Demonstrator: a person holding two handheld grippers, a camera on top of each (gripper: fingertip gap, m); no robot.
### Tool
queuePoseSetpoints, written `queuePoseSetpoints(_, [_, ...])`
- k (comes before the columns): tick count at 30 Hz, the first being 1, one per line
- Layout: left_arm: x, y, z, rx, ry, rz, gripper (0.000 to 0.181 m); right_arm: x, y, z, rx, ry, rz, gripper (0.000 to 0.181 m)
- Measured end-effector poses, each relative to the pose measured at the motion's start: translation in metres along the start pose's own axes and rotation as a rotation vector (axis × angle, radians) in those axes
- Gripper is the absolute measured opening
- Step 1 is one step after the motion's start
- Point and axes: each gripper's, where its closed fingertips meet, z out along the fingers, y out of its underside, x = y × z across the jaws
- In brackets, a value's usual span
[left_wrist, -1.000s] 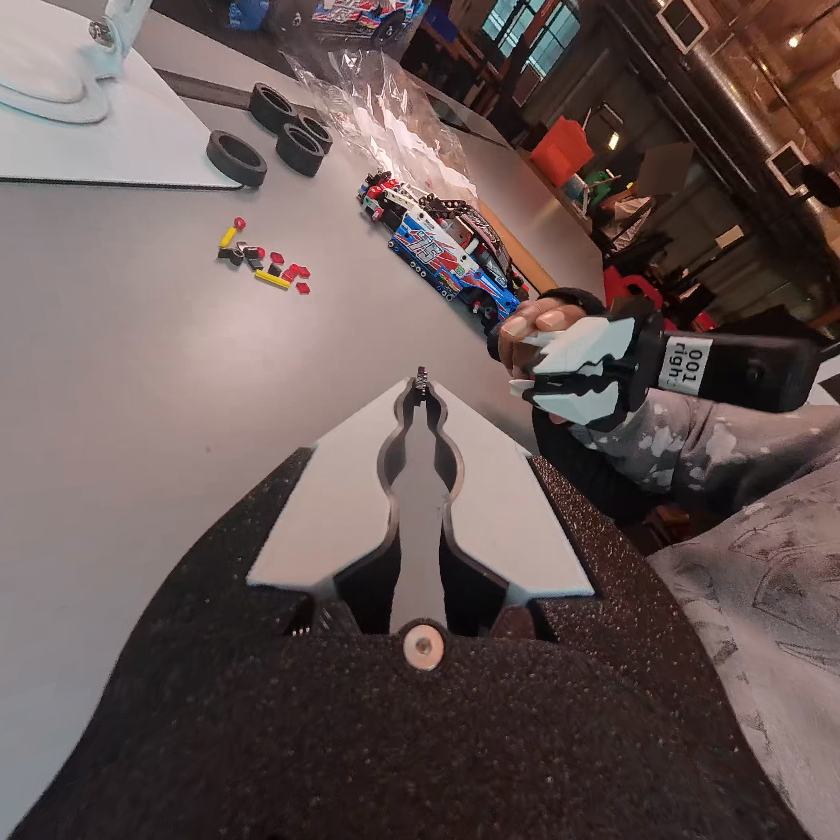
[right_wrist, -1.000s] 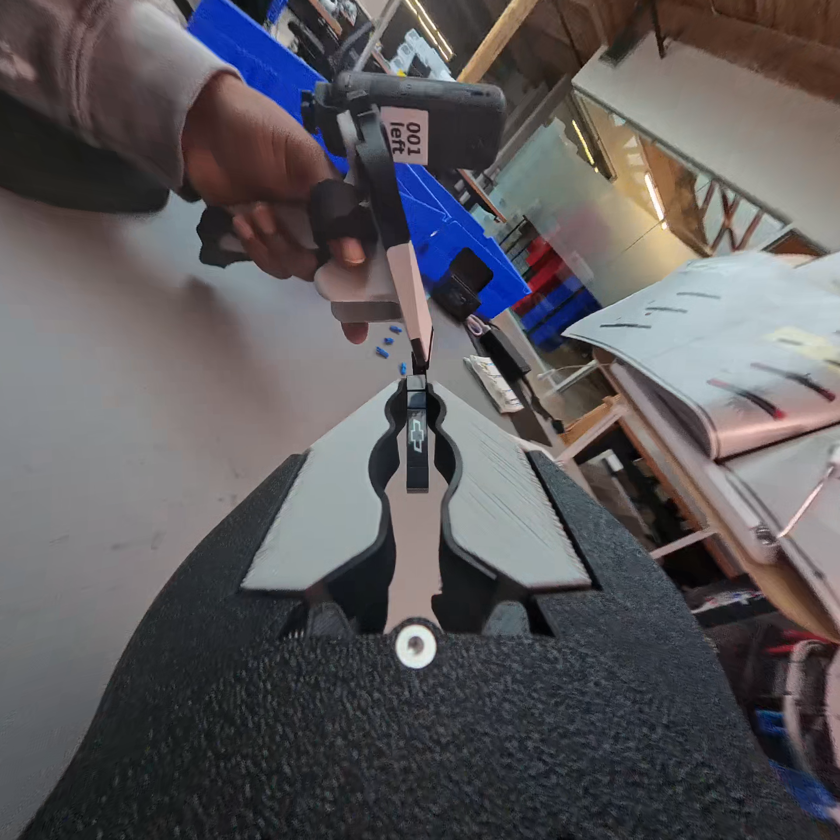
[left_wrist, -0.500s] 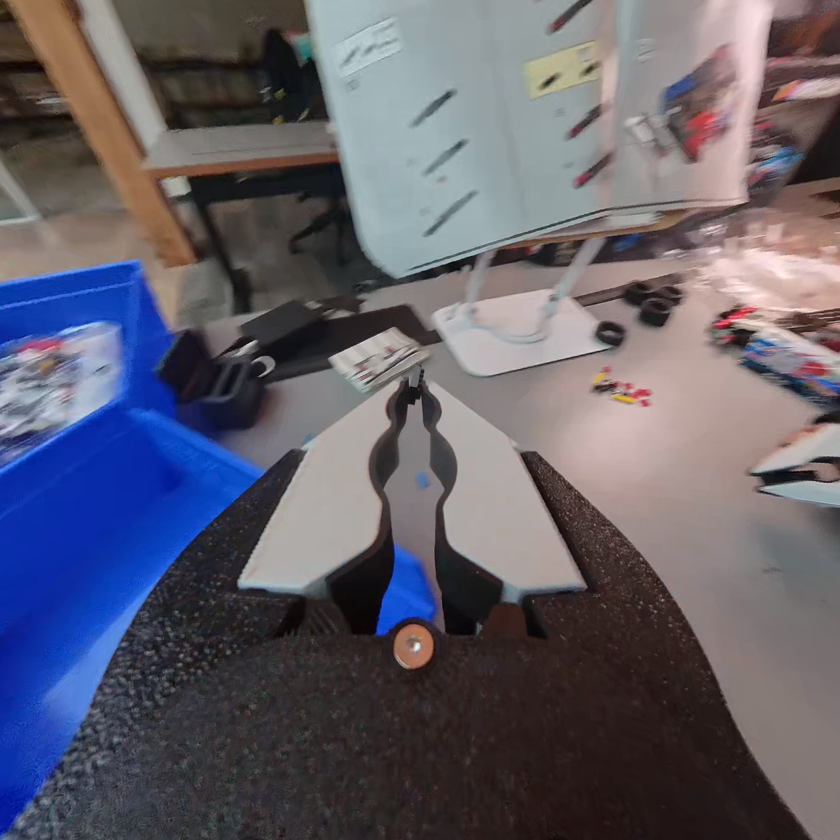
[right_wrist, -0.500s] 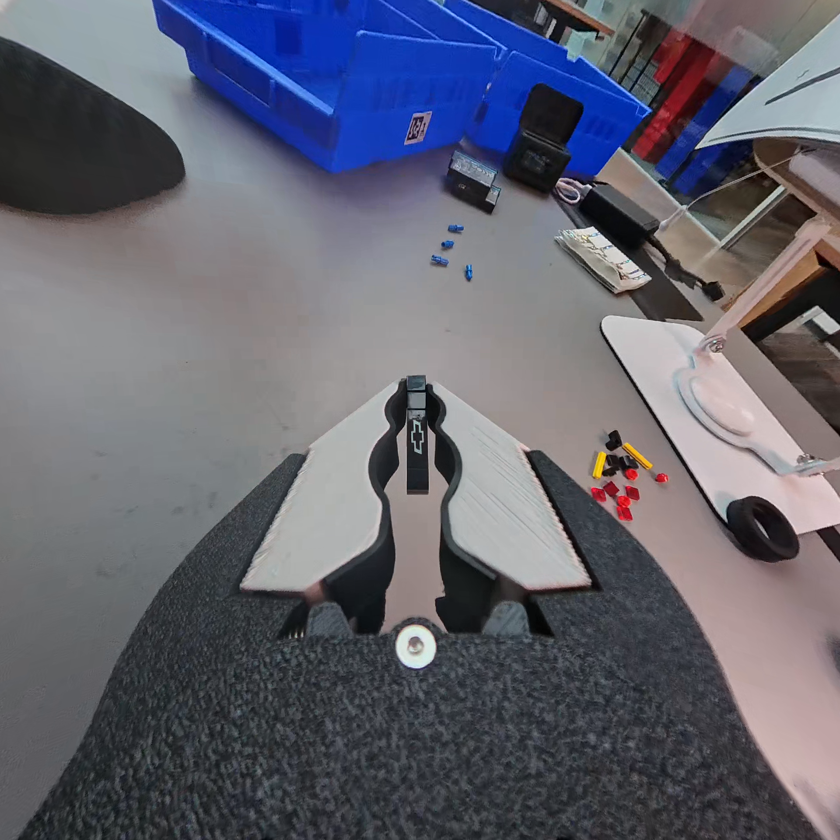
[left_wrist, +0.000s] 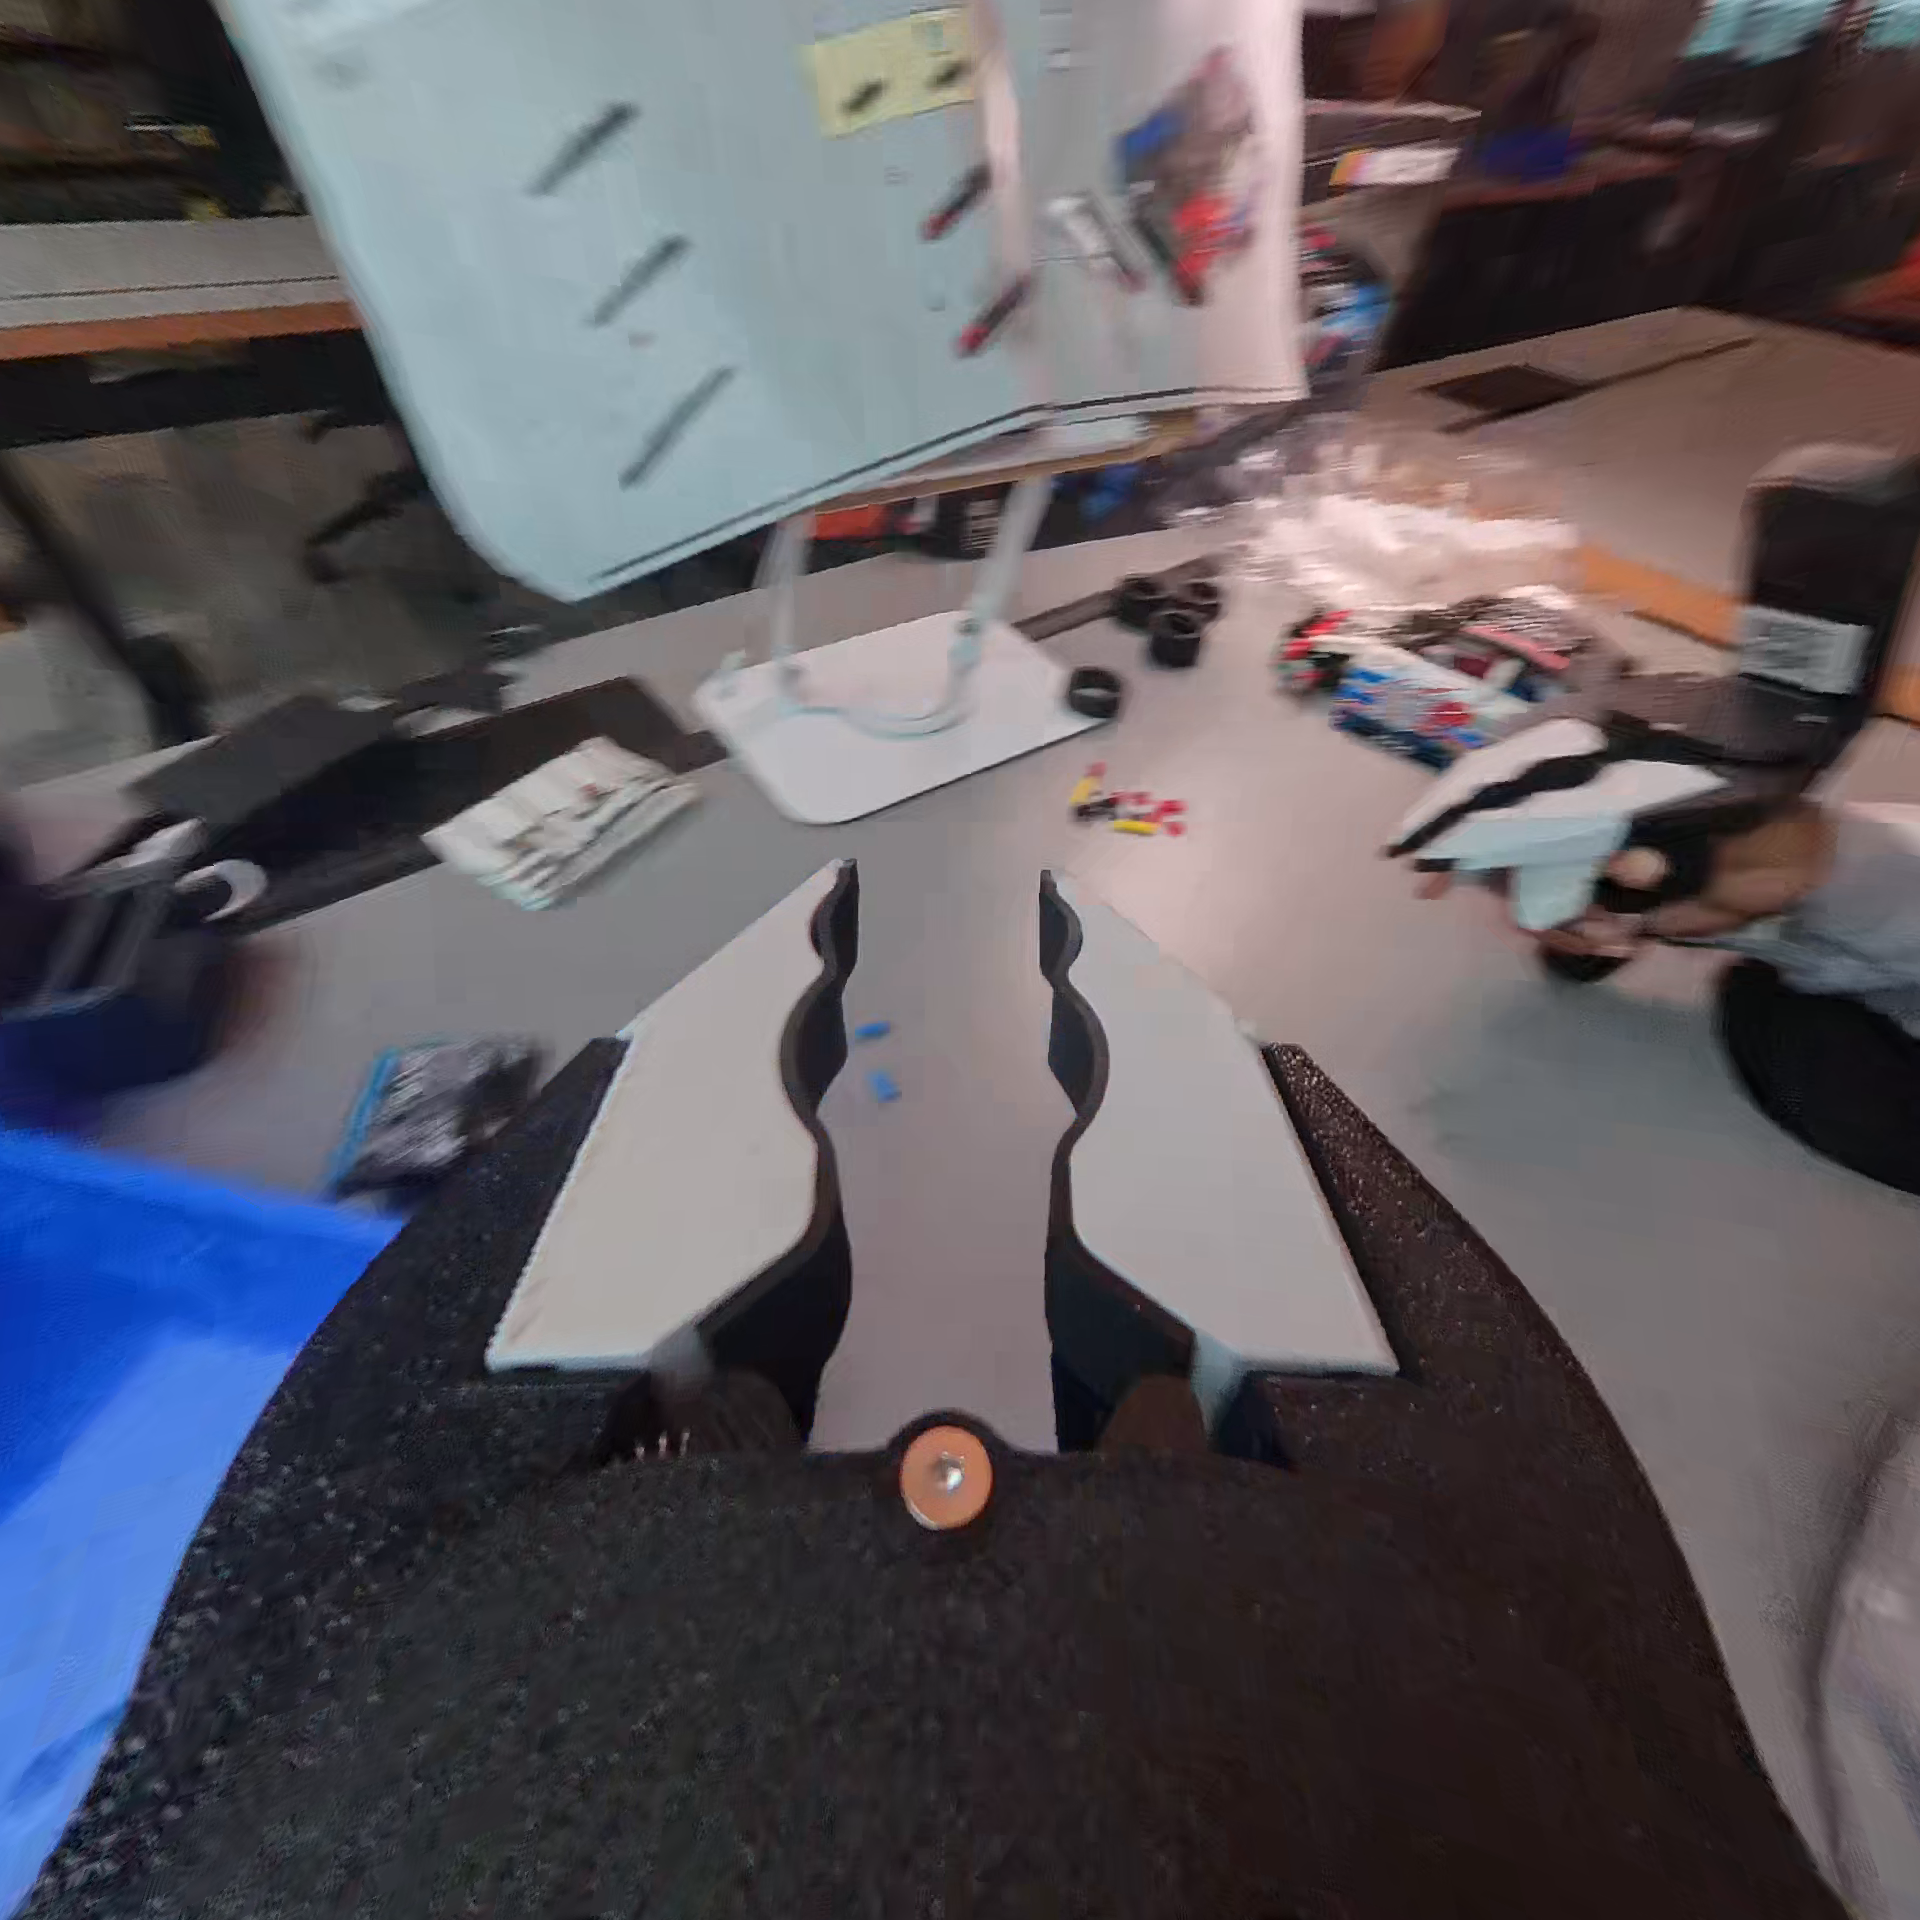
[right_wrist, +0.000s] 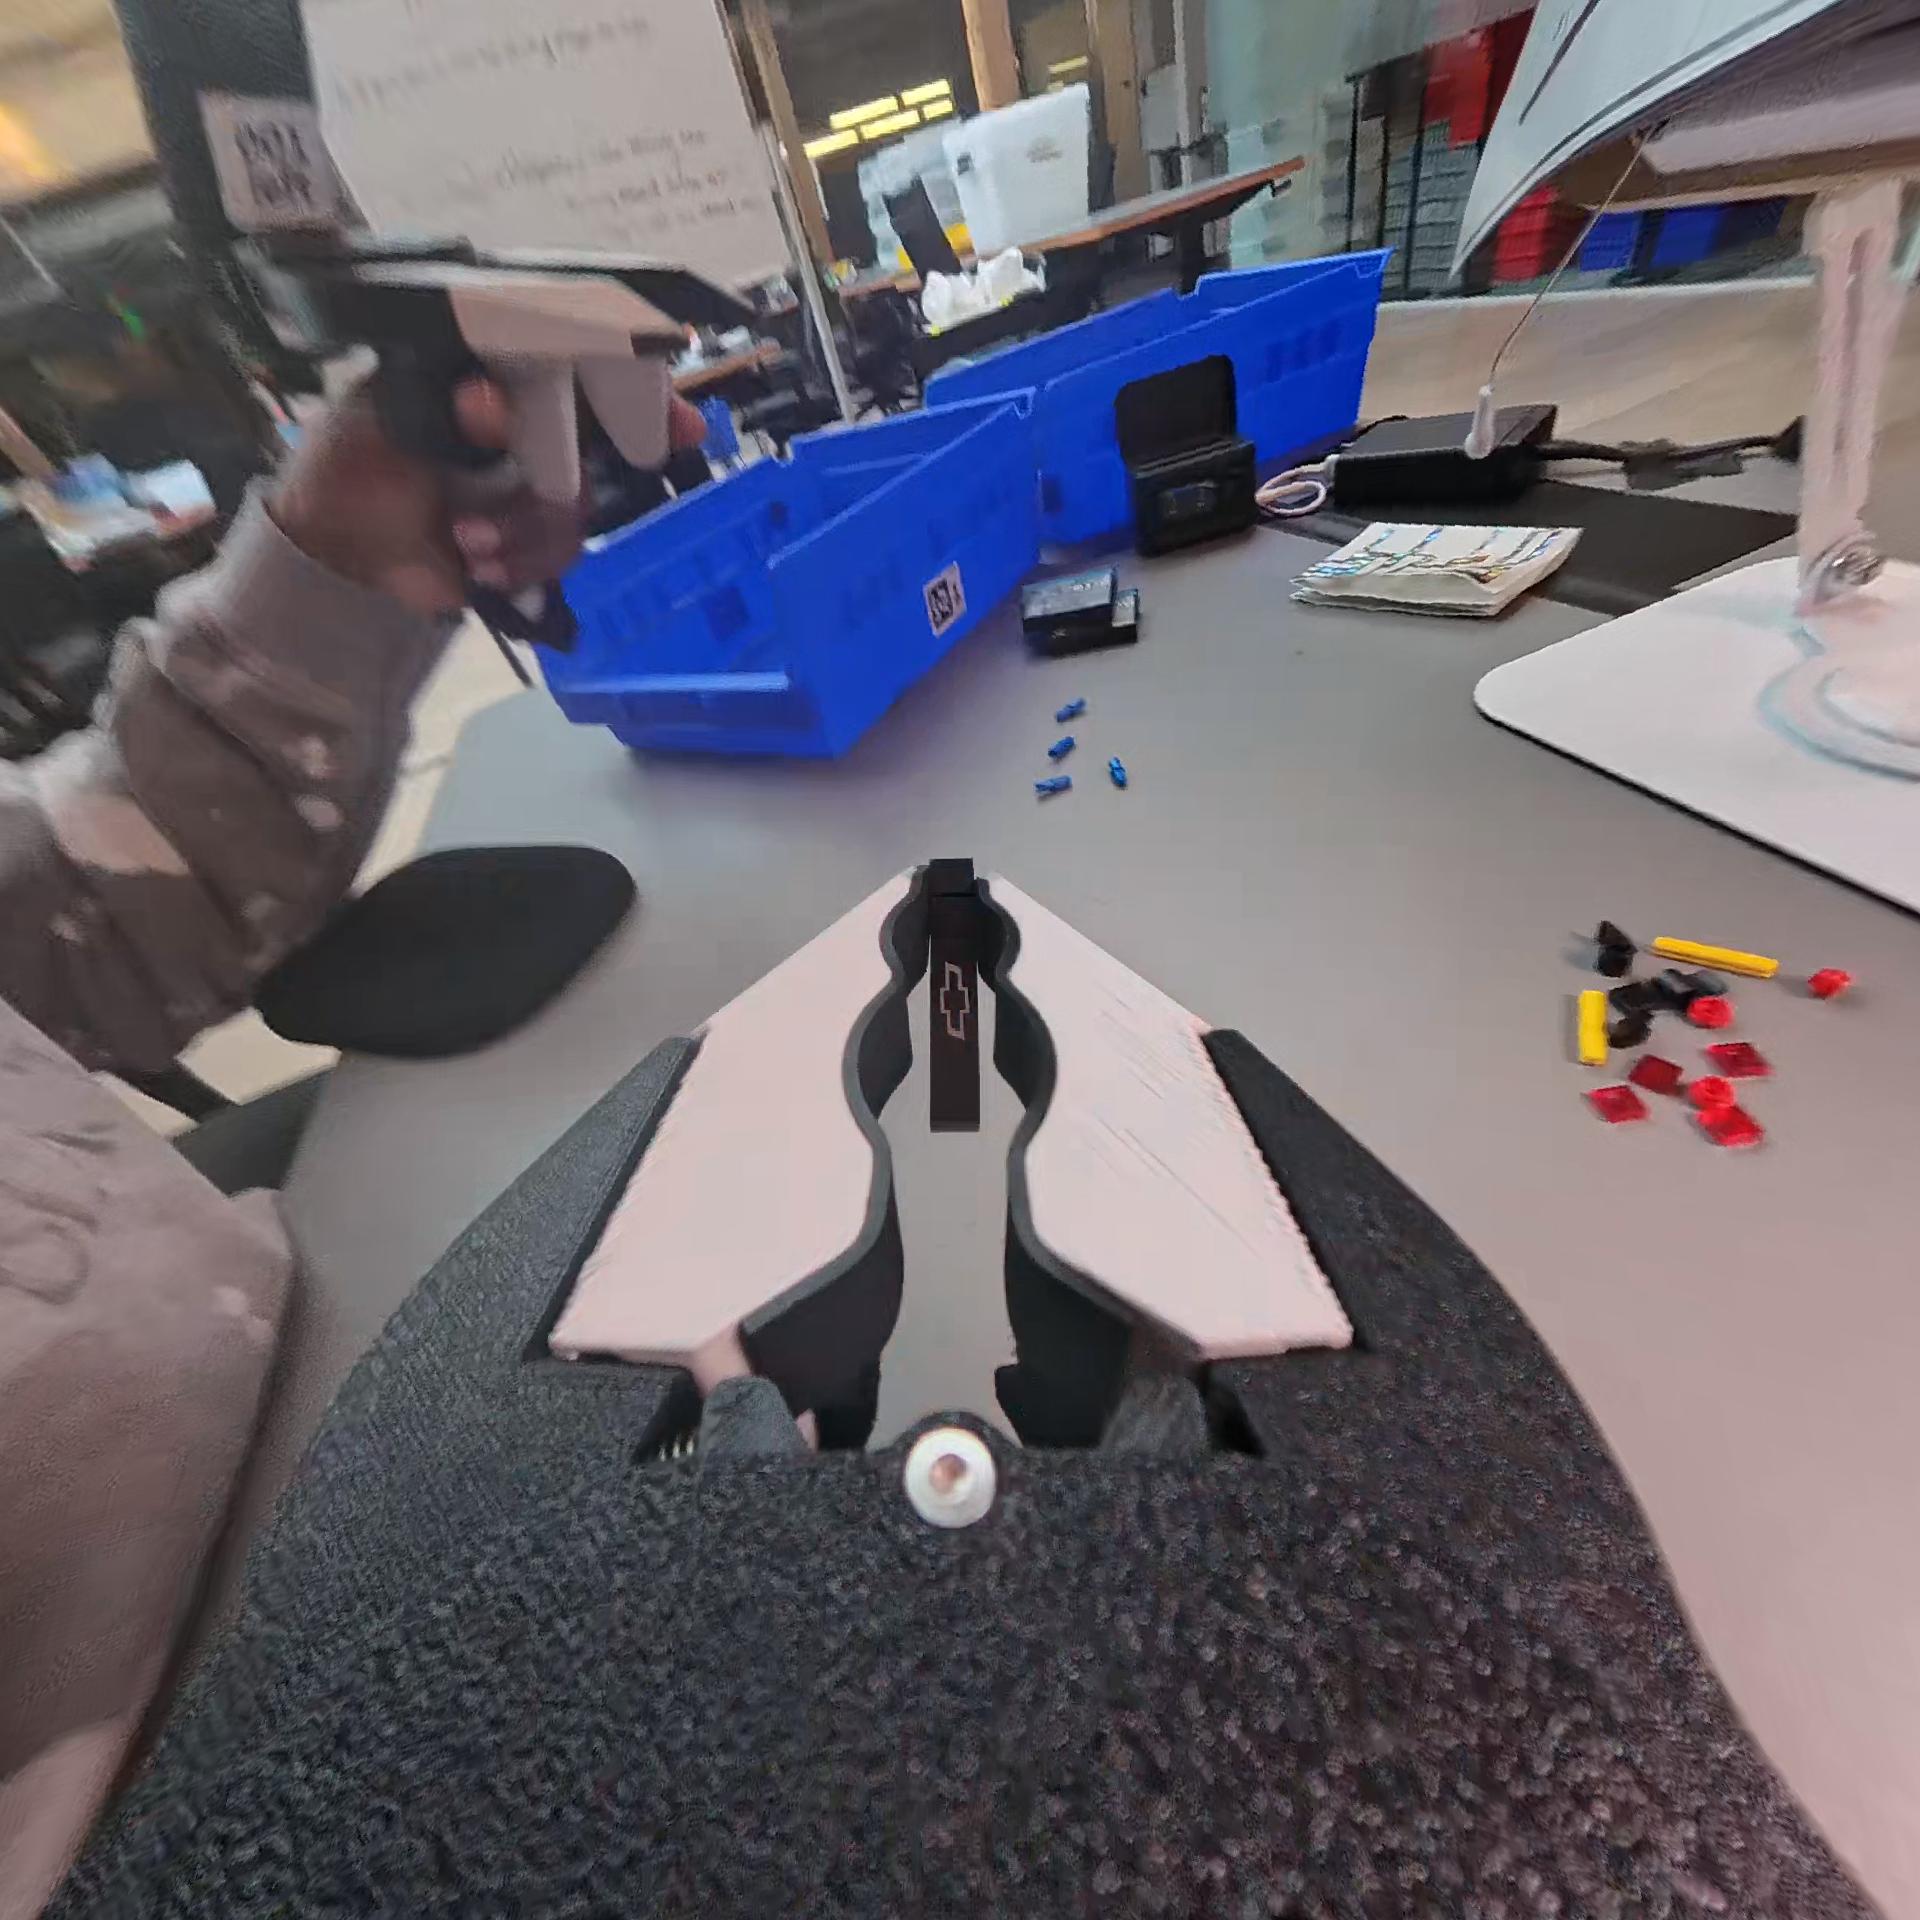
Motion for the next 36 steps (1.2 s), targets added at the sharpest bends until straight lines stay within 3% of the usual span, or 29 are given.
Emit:
queuePoseSetpoints(5, [0.130,0.028,0.069,-0.099,0.586,-0.107,0.038,-0.017,-0.033,-0.007,0.225,-0.242,0.437,0.009])
queuePoseSetpoints(10, [0.178,0.039,0.115,-0.125,0.833,-0.354,0.036,-0.006,-0.044,-0.015,0.380,-0.336,0.671,0.008])
queuePoseSetpoints(14, [0.182,0.040,0.130,-0.104,0.888,-0.548,0.025,-0.001,-0.030,-0.004,0.339,-0.294,0.663,0.007])
queuePoseSetpoints(17, [0.174,0.046,0.133,-0.088,0.847,-0.612,0.005,-0.004,-0.024,0.006,0.288,-0.275,0.607,0.007])
queuePoseSetpoints(22, [0.167,0.052,0.125,-0.080,0.851,-0.598,0.005,-0.009,-0.020,0.010,0.265,-0.293,0.575,0.011])
queuePoseSetpoints(26, [0.148,0.039,0.117,0.035,0.831,-0.636,0.005,-0.005,-0.028,0.001,0.290,-0.258,0.489,0.033])
queuePoseSetpoints(29, [0.139,0.035,0.112,0.081,0.824,-0.654,0.005,-0.011,-0.023,0.002,0.231,-0.209,0.348,0.031])
queuePoseSetpoints(36, [0.131,0.035,0.113,0.082,0.770,-0.590,0.005,-0.009,-0.026,-0.001,0.233,-0.176,0.315,0.023])
